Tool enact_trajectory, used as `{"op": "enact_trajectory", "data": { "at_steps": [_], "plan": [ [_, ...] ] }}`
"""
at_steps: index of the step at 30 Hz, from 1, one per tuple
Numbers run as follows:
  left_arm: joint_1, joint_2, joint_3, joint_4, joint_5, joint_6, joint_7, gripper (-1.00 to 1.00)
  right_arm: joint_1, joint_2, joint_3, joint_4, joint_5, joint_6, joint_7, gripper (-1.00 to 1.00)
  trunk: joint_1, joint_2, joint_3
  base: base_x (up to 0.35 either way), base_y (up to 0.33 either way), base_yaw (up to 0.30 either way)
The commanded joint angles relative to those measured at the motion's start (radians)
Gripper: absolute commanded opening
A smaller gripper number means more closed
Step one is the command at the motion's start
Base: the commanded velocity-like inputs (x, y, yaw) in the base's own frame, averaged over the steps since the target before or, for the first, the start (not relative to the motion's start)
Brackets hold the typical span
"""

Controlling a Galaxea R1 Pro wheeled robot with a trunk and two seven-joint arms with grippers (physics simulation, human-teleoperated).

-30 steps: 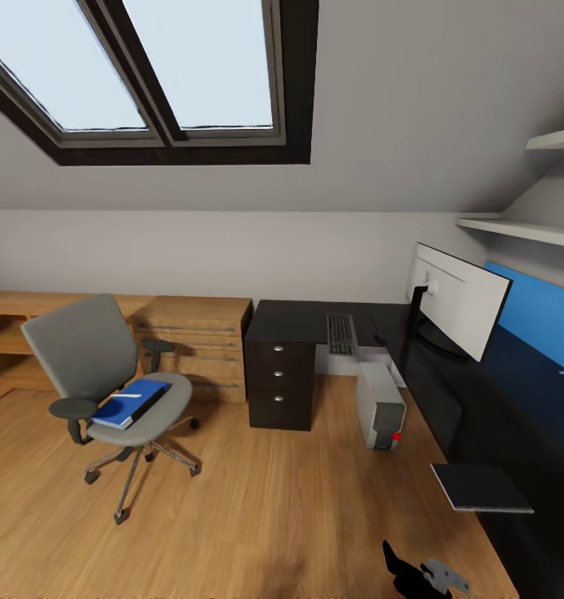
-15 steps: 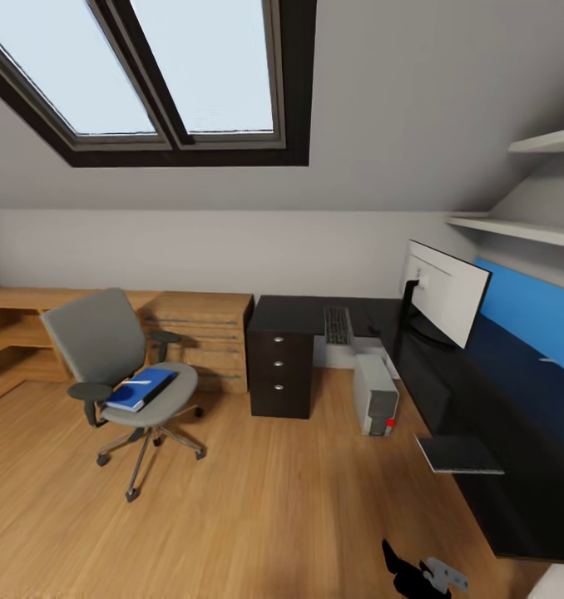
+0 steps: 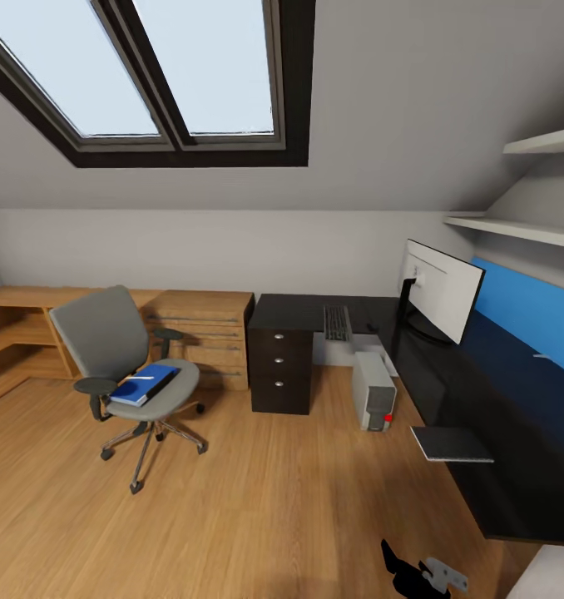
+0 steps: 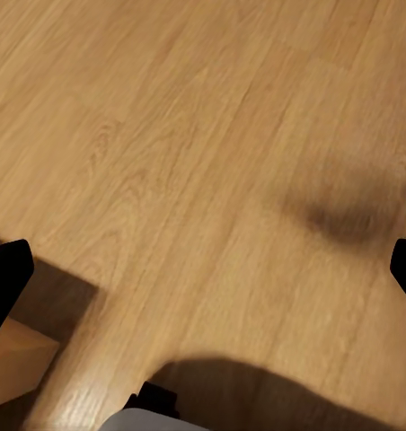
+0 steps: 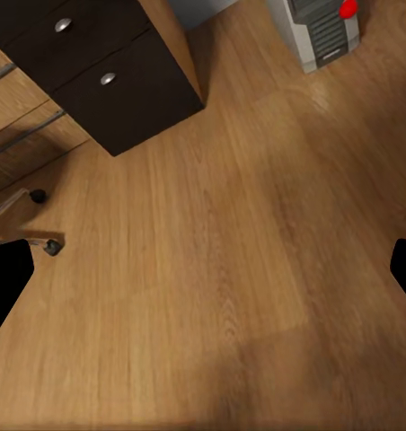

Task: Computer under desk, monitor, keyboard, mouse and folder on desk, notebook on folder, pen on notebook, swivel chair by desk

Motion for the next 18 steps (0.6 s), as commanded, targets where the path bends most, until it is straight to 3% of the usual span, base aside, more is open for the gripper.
{"op": "enact_trajectory", "data": {
  "at_steps": [1,18],
  "plan": [
    [-0.001,-0.001,0.005,0.0,-0.006,-0.003,0.003,1.0,-0.001,-0.001,-0.002,0.002,-0.006,-0.001,0.008,1.0,0.0,-0.001,-0.001,-0.004,0.0,0.0],
    [-0.001,-0.003,0.003,0.0,-0.007,-0.002,0.002,1.0,-0.001,0.002,-0.003,0.001,-0.008,-0.001,0.004,1.0,0.0,-0.001,-0.001,-0.001,0.0,0.0]
  ]
}}
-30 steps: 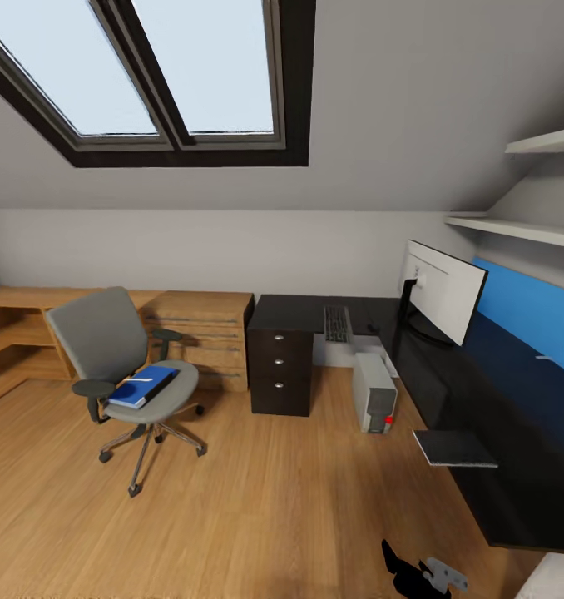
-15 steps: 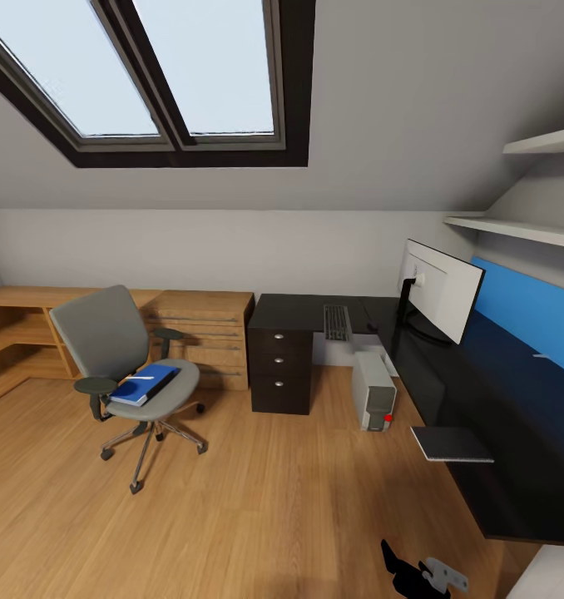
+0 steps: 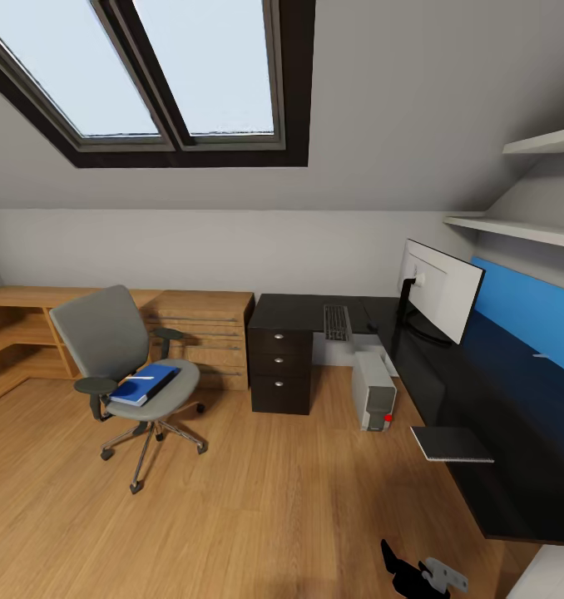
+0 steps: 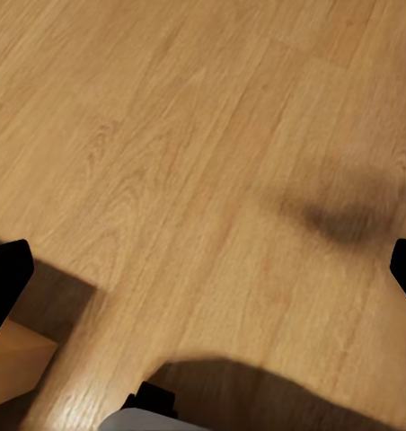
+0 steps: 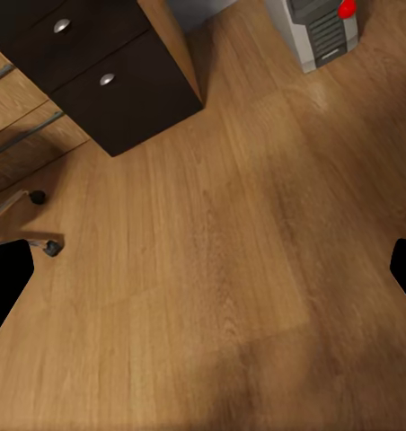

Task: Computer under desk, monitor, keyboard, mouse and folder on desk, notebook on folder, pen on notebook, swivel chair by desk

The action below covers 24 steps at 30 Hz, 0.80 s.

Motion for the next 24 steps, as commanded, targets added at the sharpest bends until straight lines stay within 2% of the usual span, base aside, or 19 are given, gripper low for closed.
{"op": "enact_trajectory", "data": {
  "at_steps": [1,6,12,15,19,24],
  "plan": [
    [-0.001,-0.002,0.005,-0.001,-0.007,-0.002,0.003,1.0,-0.001,0.0,-0.002,0.001,-0.007,0.0,0.007,1.0,0.0,-0.001,-0.001,0.0,0.0,0.0],
    [-0.001,-0.01,0.003,-0.048,-0.011,0.007,0.006,1.0,-0.002,0.001,-0.002,-0.001,-0.008,0.027,0.006,1.0,0.0,-0.001,-0.001,0.0,0.0,0.0],
    [0.0,-0.018,0.0,-0.121,-0.013,0.047,0.013,1.0,-0.003,0.002,-0.003,-0.008,-0.01,0.116,0.007,1.0,0.0,-0.001,-0.001,0.0,0.0,0.0],
    [0.0,-0.022,0.0,-0.161,-0.014,0.104,0.016,1.0,-0.005,0.004,-0.004,-0.027,-0.012,0.175,0.006,1.0,0.0,-0.001,-0.001,0.0,0.0,0.0],
    [0.0,-0.029,0.0,-0.214,-0.014,0.216,0.018,1.0,-0.006,0.005,-0.004,-0.07,-0.023,0.266,0.007,1.0,0.0,-0.001,-0.001,0.0,0.0,0.0],
    [-0.001,-0.032,0.0,-0.286,-0.014,0.312,0.019,1.0,-0.007,0.006,-0.005,-0.132,-0.077,0.386,0.009,1.0,0.0,-0.001,-0.001,0.0,0.0,0.0]
  ]
}}
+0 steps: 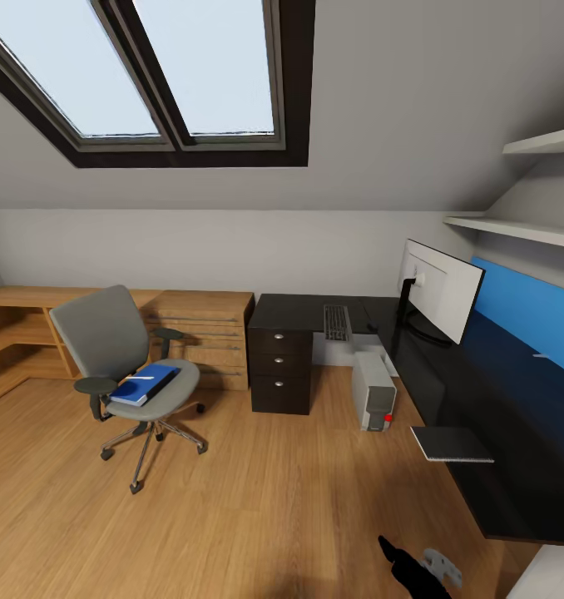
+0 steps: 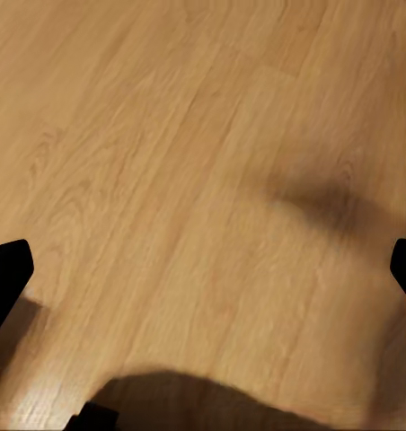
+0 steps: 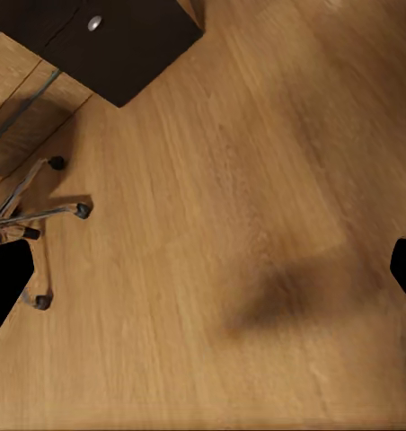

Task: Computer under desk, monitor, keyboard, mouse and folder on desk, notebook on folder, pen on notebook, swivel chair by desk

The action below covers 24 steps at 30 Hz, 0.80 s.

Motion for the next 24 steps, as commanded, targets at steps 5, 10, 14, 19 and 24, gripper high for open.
{"op": "enact_trajectory", "data": {
  "at_steps": [5,10,14,19,24],
  "plan": [
    [-0.001,0.0,0.002,-0.089,0.004,0.037,0.0,1.0,-0.001,0.0,0.005,-0.051,-0.097,0.073,0.018,1.0,0.0,-0.001,-0.001,0.0,0.0,0.0],
    [-0.001,0.002,0.004,-0.114,0.007,0.044,0.0,1.0,-0.001,-0.001,0.005,-0.07,-0.129,0.092,0.044,1.0,0.0,-0.001,-0.001,0.0,0.0,0.0],
    [-0.001,0.006,0.007,-0.102,0.009,0.04,-0.002,1.0,-0.001,-0.003,0.005,-0.075,-0.138,0.099,0.067,1.0,0.0,-0.001,-0.001,0.0,0.0,0.0],
    [-0.001,0.015,0.009,-0.096,0.011,0.04,-0.003,1.0,-0.001,-0.003,0.005,-0.077,-0.141,0.101,0.075,1.0,0.0,-0.001,-0.001,0.0,0.0,0.0],
    [-0.001,0.02,0.01,-0.085,0.012,0.039,-0.005,1.0,-0.001,-0.004,0.005,-0.077,-0.141,0.103,0.077,1.0,0.0,-0.001,-0.001,0.0,0.0,0.0]
  ]
}}
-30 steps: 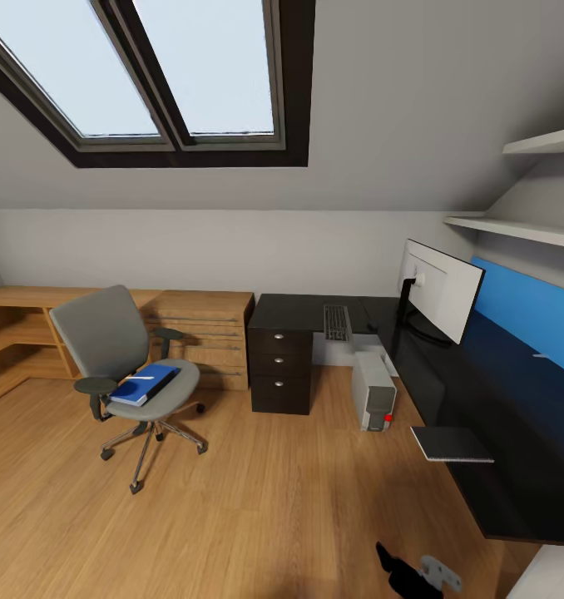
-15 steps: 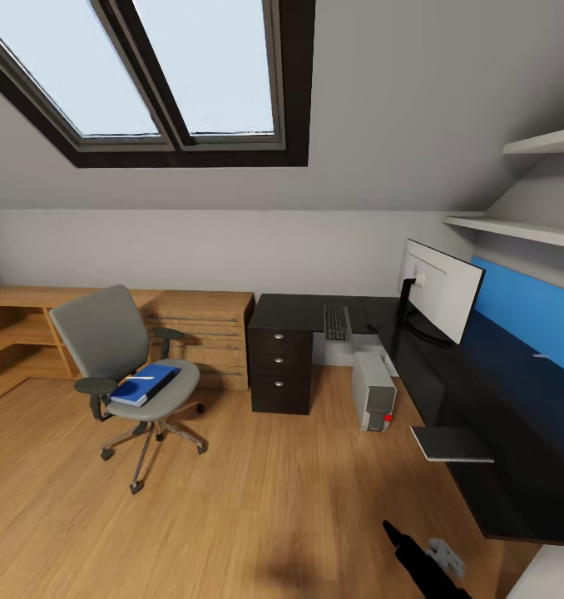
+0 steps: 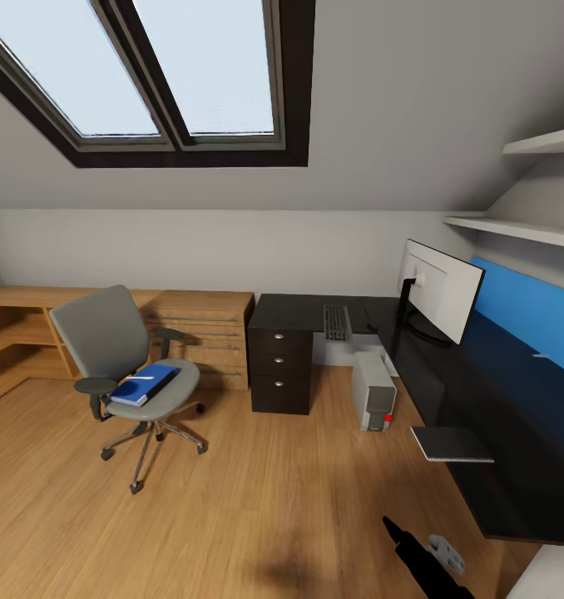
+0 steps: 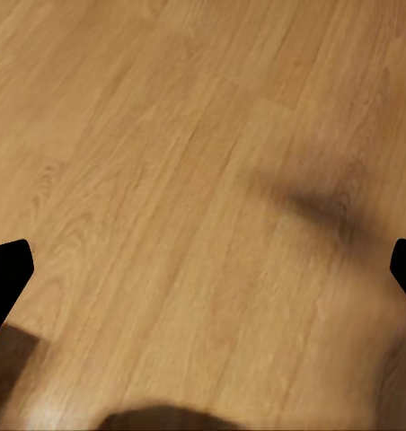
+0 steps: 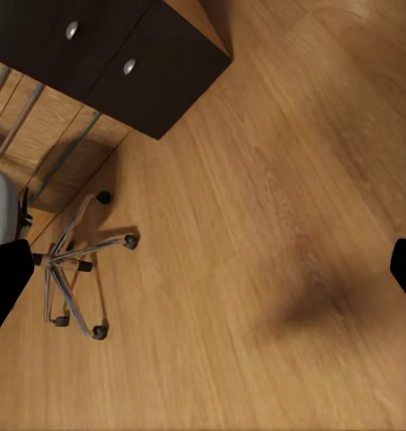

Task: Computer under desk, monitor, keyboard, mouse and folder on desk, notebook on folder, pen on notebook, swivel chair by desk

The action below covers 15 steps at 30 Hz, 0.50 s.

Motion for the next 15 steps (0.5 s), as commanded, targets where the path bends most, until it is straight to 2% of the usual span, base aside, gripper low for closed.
{"op": "enact_trajectory", "data": {
  "at_steps": [1,15],
  "plan": [
    [-0.001,0.0,0.001,0.004,0.007,-0.003,-0.001,1.0,-0.001,-0.001,0.0,0.002,-0.005,-0.002,0.004,1.0,0.0,-0.001,-0.001,0.0,0.0,0.0],
    [-0.001,0.0,0.006,0.029,0.009,-0.004,-0.004,1.0,-0.001,0.0,0.0,-0.004,-0.006,-0.008,0.005,1.0,0.0,-0.001,-0.001,0.0,0.0,0.0]
  ]
}}
